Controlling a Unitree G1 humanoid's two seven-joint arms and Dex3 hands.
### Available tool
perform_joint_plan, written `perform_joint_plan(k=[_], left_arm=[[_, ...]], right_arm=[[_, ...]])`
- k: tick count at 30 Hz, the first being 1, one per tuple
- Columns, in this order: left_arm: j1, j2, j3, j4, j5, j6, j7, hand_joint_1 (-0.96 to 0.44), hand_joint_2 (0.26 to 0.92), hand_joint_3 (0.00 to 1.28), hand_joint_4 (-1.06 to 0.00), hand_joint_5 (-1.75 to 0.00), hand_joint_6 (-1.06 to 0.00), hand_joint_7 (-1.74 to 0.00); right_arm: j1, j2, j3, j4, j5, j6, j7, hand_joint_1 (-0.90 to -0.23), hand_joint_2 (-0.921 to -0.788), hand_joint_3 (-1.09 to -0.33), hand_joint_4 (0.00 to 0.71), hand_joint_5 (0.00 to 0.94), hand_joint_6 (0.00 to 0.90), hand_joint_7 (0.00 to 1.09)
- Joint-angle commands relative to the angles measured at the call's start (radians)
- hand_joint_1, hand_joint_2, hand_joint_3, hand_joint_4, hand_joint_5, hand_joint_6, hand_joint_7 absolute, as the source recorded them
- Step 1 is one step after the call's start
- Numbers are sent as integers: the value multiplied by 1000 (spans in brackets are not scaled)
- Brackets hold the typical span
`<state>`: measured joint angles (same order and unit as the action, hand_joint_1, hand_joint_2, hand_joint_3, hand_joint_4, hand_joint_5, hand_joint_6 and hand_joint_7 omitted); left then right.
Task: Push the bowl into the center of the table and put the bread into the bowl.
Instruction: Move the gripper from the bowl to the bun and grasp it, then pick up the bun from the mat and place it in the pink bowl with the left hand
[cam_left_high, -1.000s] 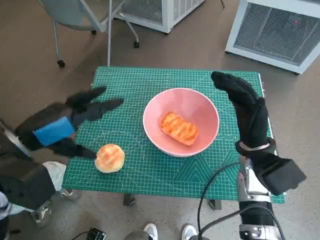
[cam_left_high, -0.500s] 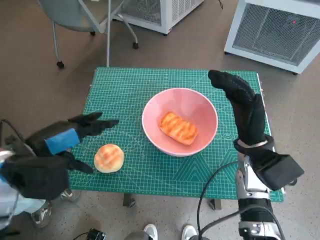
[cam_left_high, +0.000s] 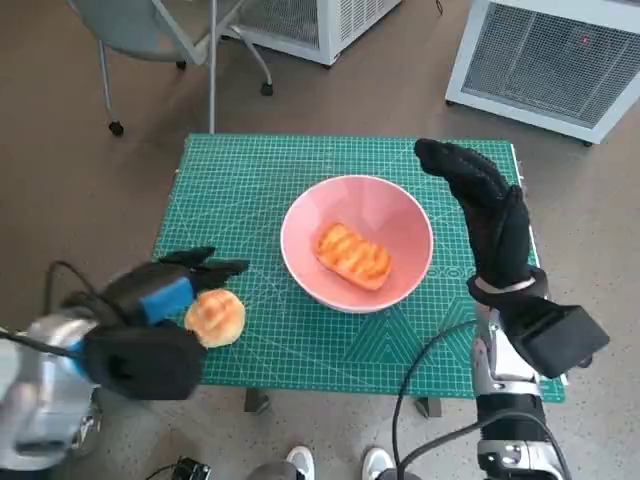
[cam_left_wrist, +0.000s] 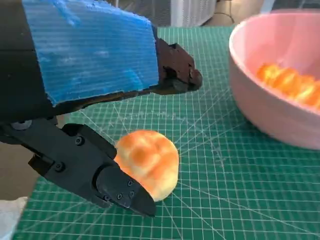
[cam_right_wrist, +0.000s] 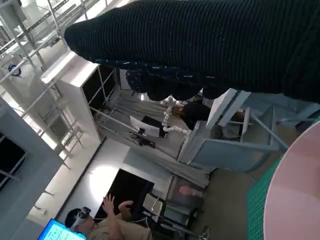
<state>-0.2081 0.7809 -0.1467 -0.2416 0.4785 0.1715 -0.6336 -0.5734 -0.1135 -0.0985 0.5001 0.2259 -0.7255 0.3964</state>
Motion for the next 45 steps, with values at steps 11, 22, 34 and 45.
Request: perform_joint_plan(k=[11, 22, 34, 45], left_arm=[[-74, -26, -66, 170, 29, -126, 47, 122, 785, 89, -914, -54, -883, -64], [-105, -13, -25, 238, -1, -241, 78, 6, 882, 2, -884, -916, -751, -1030], [-182, 9, 94, 209, -101, -264, 65, 6, 887, 4, -889, -919, -723, -1084], [-238, -11, 166, 208, -176, -317, 110, 5, 907, 6, -848, -930, -671, -1173]], right_arm=[[25, -15, 0, -28, 4, 30, 11, -761, -921, -796, 114, 0, -1, 482], [38, -21, -3, -49, 2, 34, 7, -763, -921, -797, 112, 0, -1, 480], [48, -21, -4, -50, 3, 29, 3, -763, -921, -798, 112, 0, -1, 480], [62, -17, -4, -66, 4, 38, -5, -764, -921, -798, 108, 0, -1, 479]])
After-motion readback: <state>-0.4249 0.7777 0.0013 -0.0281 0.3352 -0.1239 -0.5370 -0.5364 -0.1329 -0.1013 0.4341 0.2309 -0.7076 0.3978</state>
